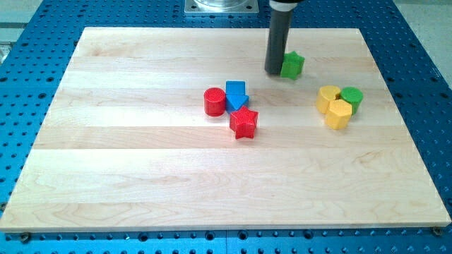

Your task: Place the green star above the yellow heart

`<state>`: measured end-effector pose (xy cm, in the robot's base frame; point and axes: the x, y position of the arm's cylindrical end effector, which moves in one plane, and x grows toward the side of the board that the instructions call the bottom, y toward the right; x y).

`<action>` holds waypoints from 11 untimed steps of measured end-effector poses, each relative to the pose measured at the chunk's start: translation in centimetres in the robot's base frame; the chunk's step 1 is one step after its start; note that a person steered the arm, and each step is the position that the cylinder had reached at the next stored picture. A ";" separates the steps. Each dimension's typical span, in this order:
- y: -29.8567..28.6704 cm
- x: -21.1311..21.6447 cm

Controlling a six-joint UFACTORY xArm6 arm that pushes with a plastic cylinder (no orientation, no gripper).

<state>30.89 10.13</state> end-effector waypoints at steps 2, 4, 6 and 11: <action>-0.1 -4.7; 2.8 5.5; 1.6 -0.8; 4.5 -3.0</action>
